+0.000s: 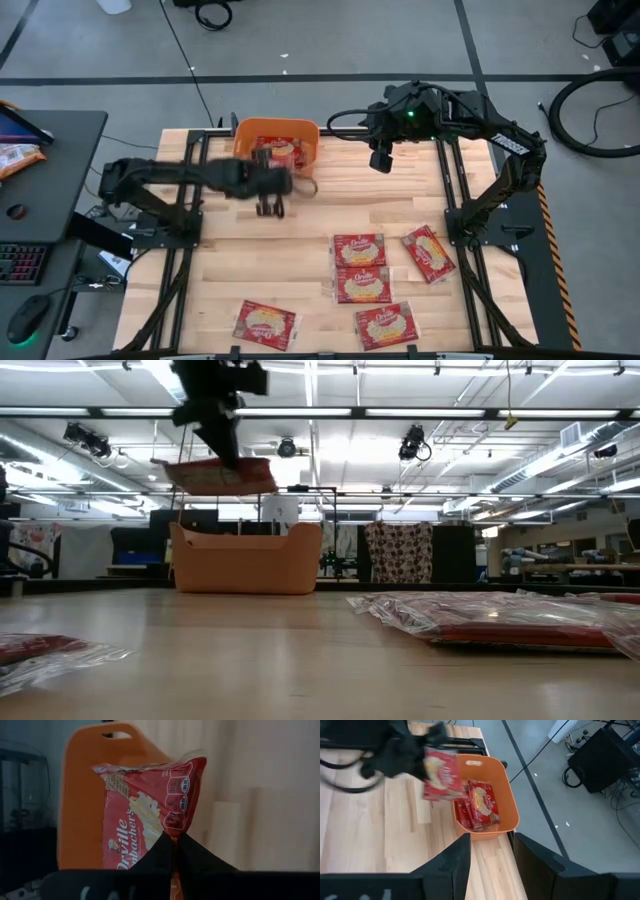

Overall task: Sort popcorn bags into baskets
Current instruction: Put the red popcorn bag into the orange bin

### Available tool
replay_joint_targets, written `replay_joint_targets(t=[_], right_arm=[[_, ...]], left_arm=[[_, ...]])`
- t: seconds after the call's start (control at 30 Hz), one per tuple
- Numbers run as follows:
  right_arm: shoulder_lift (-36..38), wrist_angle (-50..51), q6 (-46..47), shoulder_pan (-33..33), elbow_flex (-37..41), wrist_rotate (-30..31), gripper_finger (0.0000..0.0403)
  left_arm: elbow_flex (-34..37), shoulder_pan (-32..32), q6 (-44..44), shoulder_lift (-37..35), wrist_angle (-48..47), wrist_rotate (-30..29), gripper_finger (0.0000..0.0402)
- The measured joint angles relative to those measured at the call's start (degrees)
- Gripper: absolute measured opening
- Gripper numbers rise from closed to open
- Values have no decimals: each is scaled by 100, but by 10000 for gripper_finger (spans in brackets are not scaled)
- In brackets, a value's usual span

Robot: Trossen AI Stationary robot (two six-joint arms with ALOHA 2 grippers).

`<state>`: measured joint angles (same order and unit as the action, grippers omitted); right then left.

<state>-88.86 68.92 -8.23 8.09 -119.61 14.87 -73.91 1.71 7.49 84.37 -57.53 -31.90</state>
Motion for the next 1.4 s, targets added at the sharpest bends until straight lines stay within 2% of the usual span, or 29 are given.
replay_joint_targets(t=[0.23, 0.47, 0.63, 0.8, 0.9, 1.03, 1.13, 1.23, 1.33, 1.4], right_arm=[[0, 2, 384, -8, 0, -13, 155], [0, 16, 730, -8, 0, -11, 155], [0, 18, 951, -8, 0, 47, 155], [0, 20, 1039, -8, 0, 52, 155], [0, 31, 1065, -8, 0, 57, 155], [0, 73, 975, -8, 0, 59, 155], [0, 97, 929, 3, 0, 68, 155], [0, 152, 861, 3, 0, 67, 155], [0, 160, 775, 3, 0, 63, 155], [0, 160, 654, 3, 0, 63, 155]], left_arm=[[72, 1544, 1580, 187, 926, 1132, 15], [125, 2366, 2758, 806, 1382, 1497, 15], [125, 2710, 2927, 1275, 1965, 1757, 19], [127, 2924, 2739, 1502, 2047, 1818, 69], [126, 2903, 2690, 1449, 1974, 1985, 111], [8, 2697, 2095, 1159, 1628, 2378, 154], [-7, 2369, 1186, 849, 1246, 3296, 166], [-7, 1829, 366, 626, 707, 4533, 165], [-7, 1131, -408, 582, 128, 5755, 161], [-2, 578, -928, 591, -195, 6211, 161]])
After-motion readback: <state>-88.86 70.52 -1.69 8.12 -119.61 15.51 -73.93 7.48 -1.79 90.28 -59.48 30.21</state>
